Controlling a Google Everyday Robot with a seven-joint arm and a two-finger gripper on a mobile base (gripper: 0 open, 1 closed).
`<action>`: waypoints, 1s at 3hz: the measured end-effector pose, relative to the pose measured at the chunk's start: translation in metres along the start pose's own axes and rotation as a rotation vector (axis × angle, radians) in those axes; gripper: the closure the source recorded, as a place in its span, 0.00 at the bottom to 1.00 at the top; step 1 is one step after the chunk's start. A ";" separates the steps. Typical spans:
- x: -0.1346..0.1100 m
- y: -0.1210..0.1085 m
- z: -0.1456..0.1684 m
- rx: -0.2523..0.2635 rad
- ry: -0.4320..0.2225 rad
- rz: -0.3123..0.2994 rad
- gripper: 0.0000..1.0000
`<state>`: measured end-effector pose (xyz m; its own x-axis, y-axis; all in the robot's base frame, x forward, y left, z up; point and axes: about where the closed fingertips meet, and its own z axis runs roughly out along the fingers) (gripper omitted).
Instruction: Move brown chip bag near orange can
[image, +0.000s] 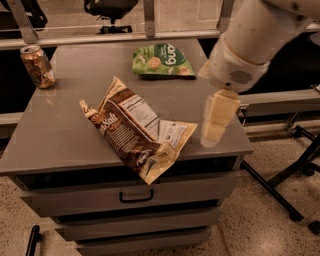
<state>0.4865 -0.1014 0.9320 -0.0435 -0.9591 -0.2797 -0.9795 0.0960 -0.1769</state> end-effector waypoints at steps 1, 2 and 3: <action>-0.039 0.002 0.031 -0.065 -0.035 -0.046 0.00; -0.082 0.012 0.076 -0.134 -0.047 -0.081 0.00; -0.098 0.021 0.105 -0.172 -0.060 -0.092 0.18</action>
Offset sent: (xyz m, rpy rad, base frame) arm 0.0100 0.1447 -0.0835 0.0378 0.1552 0.1602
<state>0.4910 0.0222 0.8564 0.0549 -0.9436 -0.3264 -0.9982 -0.0436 -0.0418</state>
